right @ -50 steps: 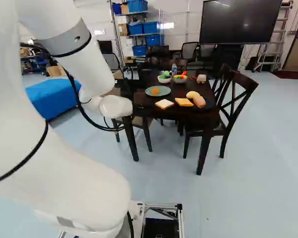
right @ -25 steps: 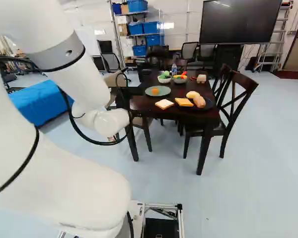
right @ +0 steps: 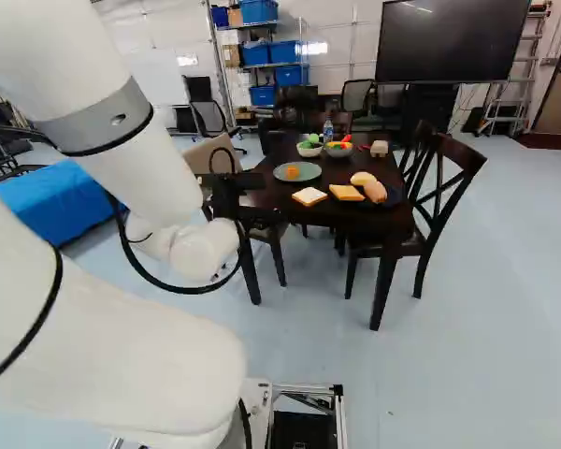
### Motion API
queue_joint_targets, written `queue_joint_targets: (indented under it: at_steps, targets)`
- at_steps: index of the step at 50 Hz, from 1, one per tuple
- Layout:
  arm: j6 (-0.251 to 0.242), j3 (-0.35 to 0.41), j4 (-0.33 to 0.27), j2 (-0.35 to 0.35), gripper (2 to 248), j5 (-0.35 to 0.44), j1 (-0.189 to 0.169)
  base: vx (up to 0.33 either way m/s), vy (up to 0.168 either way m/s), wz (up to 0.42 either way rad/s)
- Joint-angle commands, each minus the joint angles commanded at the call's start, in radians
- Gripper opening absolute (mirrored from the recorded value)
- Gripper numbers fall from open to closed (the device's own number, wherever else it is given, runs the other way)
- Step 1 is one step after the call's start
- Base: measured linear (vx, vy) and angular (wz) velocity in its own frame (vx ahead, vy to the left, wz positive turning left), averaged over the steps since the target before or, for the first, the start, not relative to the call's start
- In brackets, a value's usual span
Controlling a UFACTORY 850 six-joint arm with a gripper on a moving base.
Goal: Move the croissant to the empty plate
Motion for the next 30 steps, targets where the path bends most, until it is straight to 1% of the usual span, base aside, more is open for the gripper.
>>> queue_joint_targets:
  at_steps: [14,30]
  targets:
    - [-0.004,0.020,0.001,0.009,247,0.025,0.002,0.000,0.000,0.000]
    - [-0.004,0.024,0.001,0.011,247,0.029,0.002,0.000,0.000,0.000]
